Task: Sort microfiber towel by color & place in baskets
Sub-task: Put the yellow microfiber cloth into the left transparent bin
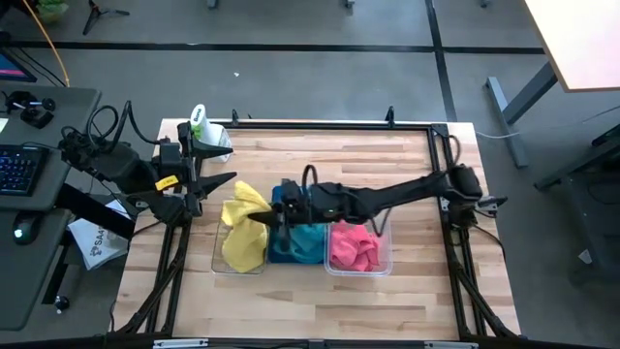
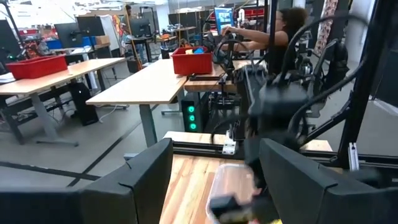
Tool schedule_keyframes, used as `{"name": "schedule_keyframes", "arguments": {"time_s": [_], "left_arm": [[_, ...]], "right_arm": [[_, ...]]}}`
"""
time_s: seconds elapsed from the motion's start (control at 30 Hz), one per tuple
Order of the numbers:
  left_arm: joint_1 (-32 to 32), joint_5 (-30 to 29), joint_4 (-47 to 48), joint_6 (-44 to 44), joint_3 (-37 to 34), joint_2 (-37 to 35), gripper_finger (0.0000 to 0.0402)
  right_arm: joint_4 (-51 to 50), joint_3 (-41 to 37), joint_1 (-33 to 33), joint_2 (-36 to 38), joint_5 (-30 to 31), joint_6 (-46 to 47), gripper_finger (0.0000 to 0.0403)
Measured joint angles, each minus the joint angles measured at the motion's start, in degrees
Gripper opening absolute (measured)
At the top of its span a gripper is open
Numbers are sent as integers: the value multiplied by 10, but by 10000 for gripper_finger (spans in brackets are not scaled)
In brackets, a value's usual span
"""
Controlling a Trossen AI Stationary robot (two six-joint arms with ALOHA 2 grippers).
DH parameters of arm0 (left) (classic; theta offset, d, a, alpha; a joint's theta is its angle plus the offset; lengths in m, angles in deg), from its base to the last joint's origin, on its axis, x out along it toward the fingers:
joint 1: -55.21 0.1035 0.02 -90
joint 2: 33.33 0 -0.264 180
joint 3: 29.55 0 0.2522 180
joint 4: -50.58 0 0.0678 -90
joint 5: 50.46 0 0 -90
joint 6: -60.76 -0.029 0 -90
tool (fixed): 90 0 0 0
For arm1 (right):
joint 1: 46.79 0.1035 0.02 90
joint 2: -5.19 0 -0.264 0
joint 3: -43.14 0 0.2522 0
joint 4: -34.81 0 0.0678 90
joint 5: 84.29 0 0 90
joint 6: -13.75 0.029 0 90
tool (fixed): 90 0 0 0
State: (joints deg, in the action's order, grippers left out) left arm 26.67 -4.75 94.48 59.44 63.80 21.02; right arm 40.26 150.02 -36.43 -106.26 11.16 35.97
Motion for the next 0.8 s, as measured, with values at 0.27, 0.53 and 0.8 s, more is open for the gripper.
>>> {"name": "schedule_keyframes", "arguments": {"time_s": [0.27,0.53,0.8], "left_arm": [[0,0,0,6,0,0,229],[0,-1,0,-7,0,0,230],[0,-3,0,-4,0,0,230]], "right_arm": [[23,0,-14,-75,-15,66,0],[19,46,-15,-148,-26,135,90],[-288,204,-15,-187,-86,-9,257]]}}
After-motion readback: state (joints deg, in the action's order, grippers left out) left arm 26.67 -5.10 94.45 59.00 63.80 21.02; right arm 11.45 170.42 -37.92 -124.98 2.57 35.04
